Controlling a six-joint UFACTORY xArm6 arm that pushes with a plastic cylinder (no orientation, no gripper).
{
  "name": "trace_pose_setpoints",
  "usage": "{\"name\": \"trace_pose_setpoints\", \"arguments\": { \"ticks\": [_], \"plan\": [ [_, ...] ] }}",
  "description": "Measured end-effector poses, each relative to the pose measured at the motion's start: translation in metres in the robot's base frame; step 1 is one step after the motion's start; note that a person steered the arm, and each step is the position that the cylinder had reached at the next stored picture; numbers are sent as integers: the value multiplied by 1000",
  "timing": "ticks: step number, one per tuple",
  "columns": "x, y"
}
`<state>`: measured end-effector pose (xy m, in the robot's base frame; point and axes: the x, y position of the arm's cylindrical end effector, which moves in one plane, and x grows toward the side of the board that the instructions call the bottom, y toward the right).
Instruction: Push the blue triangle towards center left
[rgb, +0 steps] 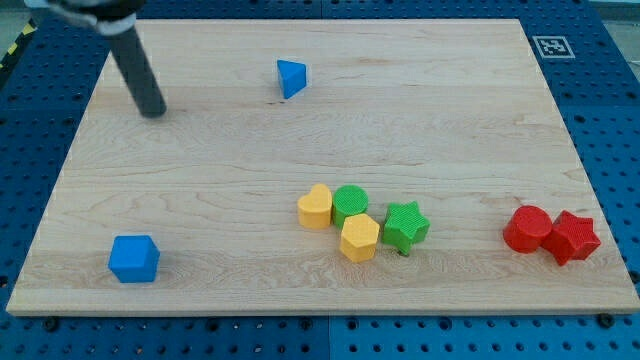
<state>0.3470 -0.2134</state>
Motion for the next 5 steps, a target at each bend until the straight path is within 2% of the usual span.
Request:
{"name": "trace_pose_setpoints", "arguments": {
  "ticks": [1, 2, 3, 4, 5],
  "plan": [
    [-59, 28],
    [-91, 98],
    [-93, 187],
    [-86, 211],
    [-77, 210]
  ]
}}
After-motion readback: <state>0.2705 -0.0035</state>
